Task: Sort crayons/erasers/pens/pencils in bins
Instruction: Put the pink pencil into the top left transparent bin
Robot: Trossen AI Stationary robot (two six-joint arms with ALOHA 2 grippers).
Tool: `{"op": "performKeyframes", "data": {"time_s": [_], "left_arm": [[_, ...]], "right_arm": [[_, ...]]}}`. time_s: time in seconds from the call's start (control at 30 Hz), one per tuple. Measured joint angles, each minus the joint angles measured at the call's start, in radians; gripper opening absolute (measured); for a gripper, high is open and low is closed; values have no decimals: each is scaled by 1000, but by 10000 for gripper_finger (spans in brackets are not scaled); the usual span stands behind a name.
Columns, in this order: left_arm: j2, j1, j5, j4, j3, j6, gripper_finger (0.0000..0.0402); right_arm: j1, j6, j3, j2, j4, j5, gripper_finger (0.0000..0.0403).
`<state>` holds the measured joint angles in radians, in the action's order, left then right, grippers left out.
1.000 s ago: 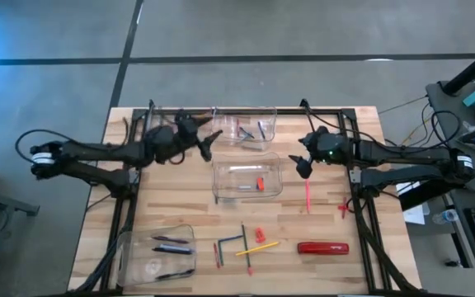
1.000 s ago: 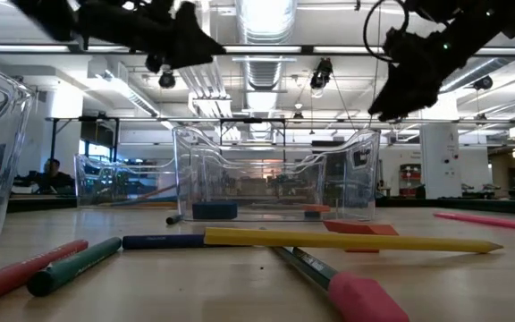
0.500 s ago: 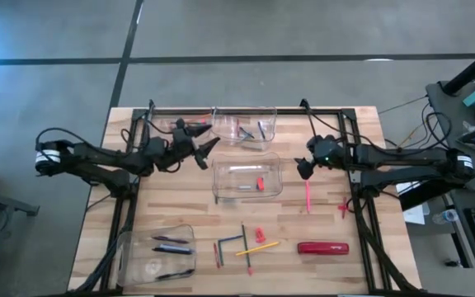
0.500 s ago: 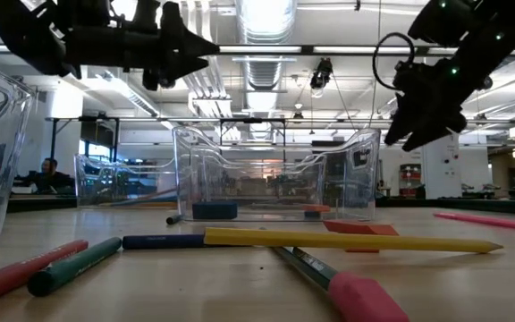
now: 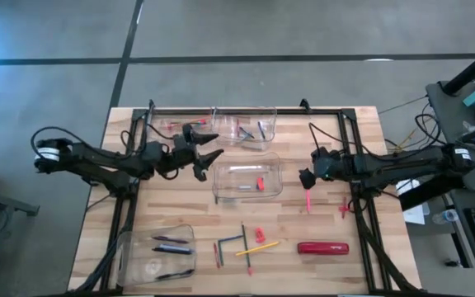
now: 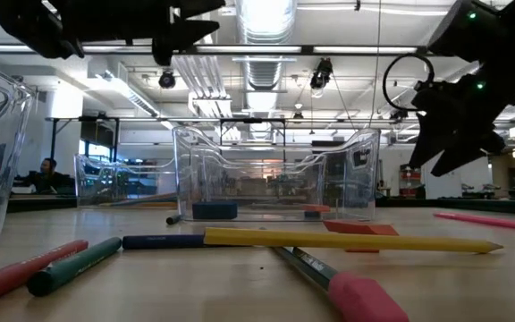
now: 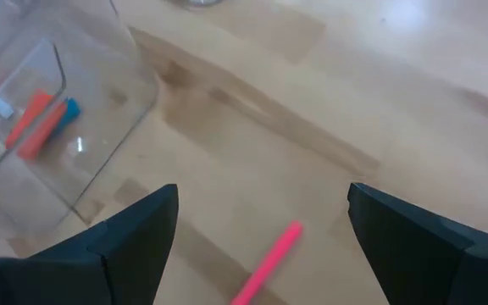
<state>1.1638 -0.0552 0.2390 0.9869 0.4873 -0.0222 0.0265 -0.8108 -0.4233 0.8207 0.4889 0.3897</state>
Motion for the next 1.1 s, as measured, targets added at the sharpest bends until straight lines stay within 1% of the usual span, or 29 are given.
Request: {"op": "performKeyframes", "data": {"time_s": [0.27,0.43,0.63,0.7,0.83,0.97,1.1], "left_arm": [[1,70,-2,0,23,2,242],[31,88,-1,-1,34,2,242],[107,89,-1,-1,77,1,242],[143,89,-1,0,104,1,242],[213,89,-1,-1,160,1,242],[267,95,-4,0,205,2,242],[281,96,-6,-3,237,2,242]], "right_arm": [[-145,-167,52,0,0,103,329],[-201,-249,91,0,0,163,329],[-213,-274,123,1,0,211,329],[-212,-279,131,1,-4,219,329],[-212,-321,154,1,-7,266,329],[-209,-324,166,1,-10,275,329],[-209,-301,166,1,-63,259,329]]}}
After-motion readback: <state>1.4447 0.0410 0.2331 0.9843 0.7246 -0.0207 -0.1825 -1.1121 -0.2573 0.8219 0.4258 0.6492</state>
